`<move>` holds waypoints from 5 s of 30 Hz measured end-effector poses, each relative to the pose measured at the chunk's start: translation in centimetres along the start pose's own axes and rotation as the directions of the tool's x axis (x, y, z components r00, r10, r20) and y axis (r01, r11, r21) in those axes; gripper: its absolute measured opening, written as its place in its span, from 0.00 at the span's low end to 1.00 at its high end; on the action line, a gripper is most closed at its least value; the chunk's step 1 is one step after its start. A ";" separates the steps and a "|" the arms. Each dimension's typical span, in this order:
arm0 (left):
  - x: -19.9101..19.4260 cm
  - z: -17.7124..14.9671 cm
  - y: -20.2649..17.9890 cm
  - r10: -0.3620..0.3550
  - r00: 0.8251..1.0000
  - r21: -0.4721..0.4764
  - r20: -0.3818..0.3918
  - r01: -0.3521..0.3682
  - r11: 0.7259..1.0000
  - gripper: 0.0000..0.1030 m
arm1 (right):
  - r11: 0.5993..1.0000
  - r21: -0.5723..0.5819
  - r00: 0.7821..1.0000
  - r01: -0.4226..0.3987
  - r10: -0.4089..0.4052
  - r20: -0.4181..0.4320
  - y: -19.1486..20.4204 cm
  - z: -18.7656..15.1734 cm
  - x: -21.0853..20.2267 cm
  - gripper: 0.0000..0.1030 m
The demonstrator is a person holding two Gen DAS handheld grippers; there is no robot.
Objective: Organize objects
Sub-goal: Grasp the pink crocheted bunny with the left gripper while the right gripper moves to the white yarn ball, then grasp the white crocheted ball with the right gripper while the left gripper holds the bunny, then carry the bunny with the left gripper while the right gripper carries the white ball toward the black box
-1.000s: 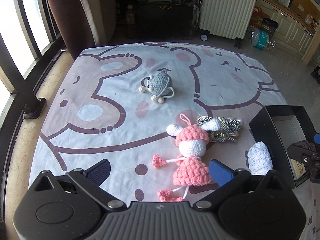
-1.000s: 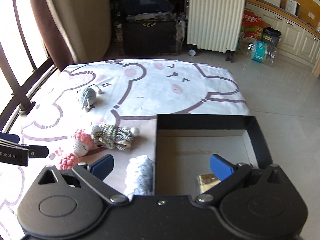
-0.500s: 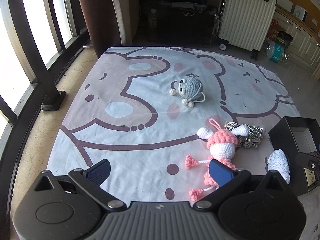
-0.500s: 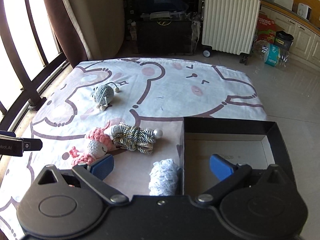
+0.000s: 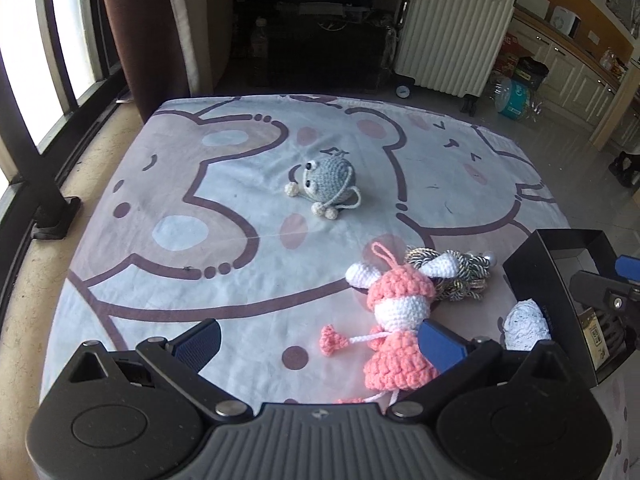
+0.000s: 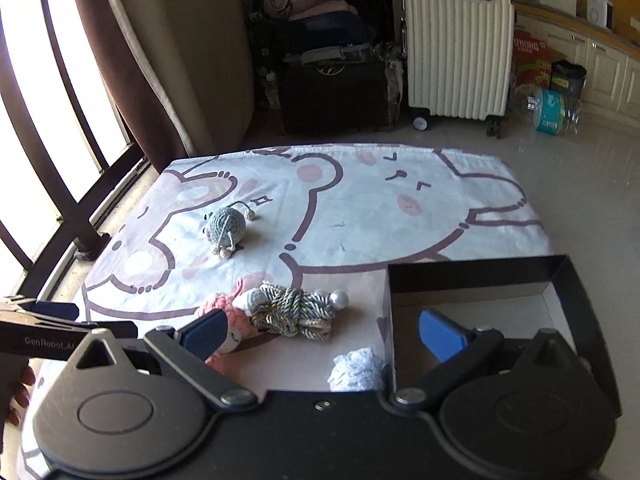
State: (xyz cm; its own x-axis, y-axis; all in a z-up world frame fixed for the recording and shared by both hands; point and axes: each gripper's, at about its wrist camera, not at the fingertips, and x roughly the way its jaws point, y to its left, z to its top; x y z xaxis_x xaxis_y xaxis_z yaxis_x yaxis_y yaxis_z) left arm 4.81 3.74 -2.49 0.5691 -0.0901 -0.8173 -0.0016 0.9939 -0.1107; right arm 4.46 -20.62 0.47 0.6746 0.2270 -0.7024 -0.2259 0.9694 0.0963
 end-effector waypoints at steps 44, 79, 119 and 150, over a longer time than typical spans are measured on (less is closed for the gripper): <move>4.9 -1.2 -7.3 -0.049 0.993 0.090 -0.105 0.058 0.994 0.51 | 0.990 0.131 0.974 0.055 -0.024 -0.226 -0.9 -2.7 3.8 0.55; 3.9 -3.6 -4.7 -0.021 0.988 0.146 -0.154 0.043 0.988 0.45 | 0.987 -0.137 0.968 0.086 -0.115 -0.224 2.7 -4.5 4.4 0.25; 5.0 -3.1 -4.2 0.005 0.946 0.190 -0.324 0.060 0.980 0.34 | 0.984 0.024 0.911 -0.177 0.173 -0.375 3.0 -6.9 4.1 0.31; -3.9 2.9 -10.0 -0.095 0.986 0.101 -0.139 0.110 0.989 0.33 | 0.988 0.020 0.985 -0.155 0.156 -0.077 -1.2 1.5 -3.9 0.28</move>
State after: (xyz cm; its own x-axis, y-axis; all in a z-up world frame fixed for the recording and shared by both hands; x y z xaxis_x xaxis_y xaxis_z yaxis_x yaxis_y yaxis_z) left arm 5.03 -5.66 3.42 0.4464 -0.1923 -0.8739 0.1439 0.9793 -0.1420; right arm 3.12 -22.50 4.12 0.5752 0.3675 -0.7308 -0.3132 0.9243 0.2182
